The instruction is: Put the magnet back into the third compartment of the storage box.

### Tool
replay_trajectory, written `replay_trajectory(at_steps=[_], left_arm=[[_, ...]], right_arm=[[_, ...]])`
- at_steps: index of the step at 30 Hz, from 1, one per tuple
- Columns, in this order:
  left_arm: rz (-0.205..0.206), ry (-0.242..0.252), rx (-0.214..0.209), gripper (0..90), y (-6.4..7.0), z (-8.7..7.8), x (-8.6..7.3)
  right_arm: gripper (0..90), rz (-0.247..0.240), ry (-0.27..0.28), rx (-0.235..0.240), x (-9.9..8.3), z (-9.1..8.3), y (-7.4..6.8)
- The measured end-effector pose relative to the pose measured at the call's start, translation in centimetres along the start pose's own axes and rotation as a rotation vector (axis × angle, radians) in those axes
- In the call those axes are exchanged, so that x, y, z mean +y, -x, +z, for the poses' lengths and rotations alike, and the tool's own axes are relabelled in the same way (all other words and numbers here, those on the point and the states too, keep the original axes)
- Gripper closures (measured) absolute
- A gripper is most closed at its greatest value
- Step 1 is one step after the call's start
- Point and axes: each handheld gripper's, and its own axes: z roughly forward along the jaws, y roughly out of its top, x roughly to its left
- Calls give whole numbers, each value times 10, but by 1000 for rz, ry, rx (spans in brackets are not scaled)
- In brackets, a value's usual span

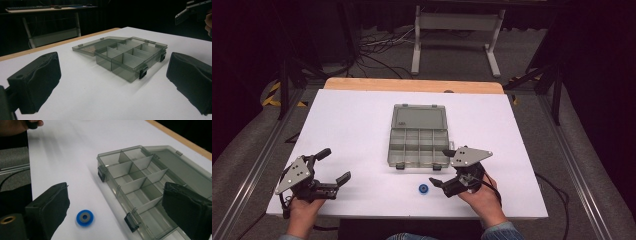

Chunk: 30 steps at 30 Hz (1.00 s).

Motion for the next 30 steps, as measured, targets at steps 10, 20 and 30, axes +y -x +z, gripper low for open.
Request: replay_trajectory(at_steps=[10, 20, 30], left_arm=[[-1, -2, -1, 2, 0, 0, 0], [1, -5, 3, 2, 0, 0, 0], [2, -12, 3, 4, 0, 0, 0]], right_arm=[[77, 12, -145, 62, 8, 8, 1], [108, -9, -249, 61, 13, 12, -1], [124, -24, -349, 75, 15, 18, -4]])
